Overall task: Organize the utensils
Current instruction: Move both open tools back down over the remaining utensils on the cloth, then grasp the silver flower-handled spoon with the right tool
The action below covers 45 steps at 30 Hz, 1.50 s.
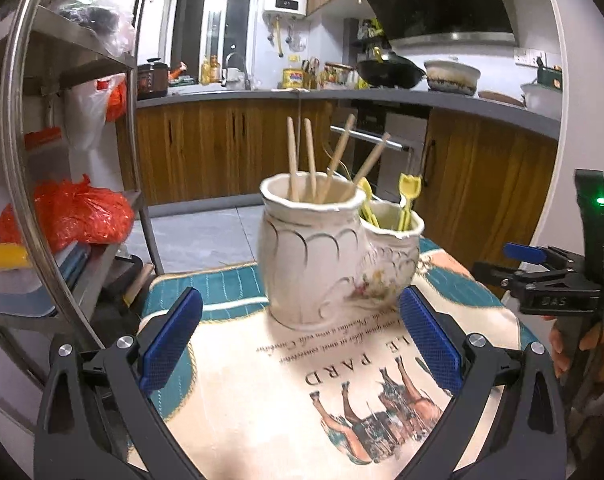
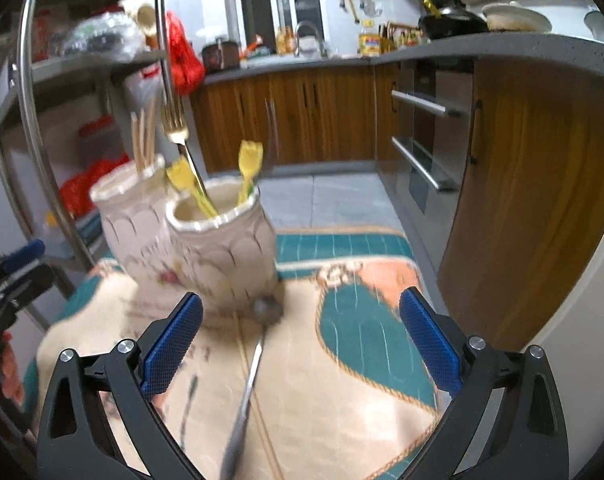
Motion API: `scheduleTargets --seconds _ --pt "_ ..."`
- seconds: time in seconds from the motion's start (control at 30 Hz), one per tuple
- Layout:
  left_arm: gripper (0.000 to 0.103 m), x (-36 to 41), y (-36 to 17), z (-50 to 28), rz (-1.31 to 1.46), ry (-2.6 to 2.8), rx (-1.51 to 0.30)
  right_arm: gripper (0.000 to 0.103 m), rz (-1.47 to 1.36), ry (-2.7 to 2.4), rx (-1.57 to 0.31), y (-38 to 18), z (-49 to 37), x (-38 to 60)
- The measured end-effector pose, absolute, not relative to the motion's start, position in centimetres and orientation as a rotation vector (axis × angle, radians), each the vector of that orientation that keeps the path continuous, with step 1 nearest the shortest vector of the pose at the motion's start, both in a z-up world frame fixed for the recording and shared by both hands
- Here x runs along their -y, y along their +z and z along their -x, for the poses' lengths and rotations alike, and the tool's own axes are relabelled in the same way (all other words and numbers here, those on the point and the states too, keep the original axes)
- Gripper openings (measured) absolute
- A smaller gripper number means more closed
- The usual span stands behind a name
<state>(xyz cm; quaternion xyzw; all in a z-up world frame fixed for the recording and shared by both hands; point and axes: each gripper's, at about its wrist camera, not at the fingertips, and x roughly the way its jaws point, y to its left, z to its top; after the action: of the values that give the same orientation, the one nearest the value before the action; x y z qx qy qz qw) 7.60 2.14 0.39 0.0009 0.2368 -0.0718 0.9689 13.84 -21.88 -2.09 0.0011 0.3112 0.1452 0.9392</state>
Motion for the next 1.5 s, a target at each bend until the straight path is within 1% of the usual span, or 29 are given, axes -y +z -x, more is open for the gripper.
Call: scheduleTargets --seconds 0.13,0.23,0.27,0.3,0.33,0.37,0.4,0.43,0.5,0.57,0.6,0.9,1.03,1.1,1.13,1.2,1.5 --pt "0.097 -1.4 -0.1 -7.8 -0.034 -0.156 -0.492 0.098 0.031 0.298 -0.715 -3.6 -14.7 21.1" --pt "0.097 -1.1 -0.5 -8.2 -0.051 -0.154 -0.505 0.095 0.045 0.312 -0.761 -4.4 -15.2 20.5" --pt "0.097 -1.0 -0.6 -8.3 -0.054 -0.152 -0.508 0.092 0.049 0.316 -0.772 -4.7 -15.3 20.3" --pt "0.097 -1.0 -0.7 -8.4 -0.058 -0.151 -0.512 0.082 0.052 0.322 -0.782 -4.9 -15.4 20.1" --pt "0.097 -1.0 -0.7 -8.3 -0.058 -0.150 -0.513 0.077 0.058 0.327 -0.797 -5.2 -15.6 19.8" --pt "0.097 -1.0 -0.7 -8.4 -0.058 -0.152 -0.514 0.067 0.065 0.326 -0.812 -5.4 -15.7 19.6" --pt "0.097 -1.0 -0.8 -8.4 -0.057 -0.153 -0.515 0.060 0.067 0.331 -0.832 -5.7 -15.9 19.3" --pt "0.097 -0.9 -0.8 -8.4 -0.056 -0.153 -0.516 0.058 0.065 0.341 -0.841 -5.9 -16.0 19.1" --pt "0.097 -0.8 -0.8 -8.5 -0.057 -0.156 -0.519 0.045 0.067 0.356 -0.854 -6.2 -16.1 18.7" --pt "0.097 -0.7 -0.8 -8.6 -0.060 -0.160 -0.522 0.037 0.074 0.362 -0.860 -6.3 -16.1 18.3" --pt "0.097 -0.7 -0.9 -8.5 -0.062 -0.161 -0.522 0.035 0.078 0.365 -0.864 -6.4 -16.2 18.0" --pt "0.097 -0.8 -0.8 -8.3 -0.066 -0.168 -0.519 0.018 0.086 0.354 -0.898 -7.3 -16.8 17.2" --pt "0.097 -0.8 -0.8 -8.2 -0.065 -0.170 -0.519 0.016 0.089 0.350 -0.904 -7.4 -16.9 17.2" --pt "0.097 -0.7 -0.8 -8.2 -0.066 -0.175 -0.521 0.012 0.092 0.358 -0.905 -7.4 -16.7 17.1" --pt "0.097 -0.6 -0.7 -8.1 -0.070 -0.177 -0.519 0.008 0.082 0.366 -0.909 -7.5 -17.1 17.4" --pt "0.097 -0.1 -0.7 -7.9 -0.085 -0.179 -0.515 0.004 0.064 0.378 -0.914 -7.5 -17.1 17.7" --pt "0.097 3.5 -0.7 -7.1 -0.146 -0.180 -0.539 0.004 0.026 0.437 -0.882 -6.0 -16.0 19.4"
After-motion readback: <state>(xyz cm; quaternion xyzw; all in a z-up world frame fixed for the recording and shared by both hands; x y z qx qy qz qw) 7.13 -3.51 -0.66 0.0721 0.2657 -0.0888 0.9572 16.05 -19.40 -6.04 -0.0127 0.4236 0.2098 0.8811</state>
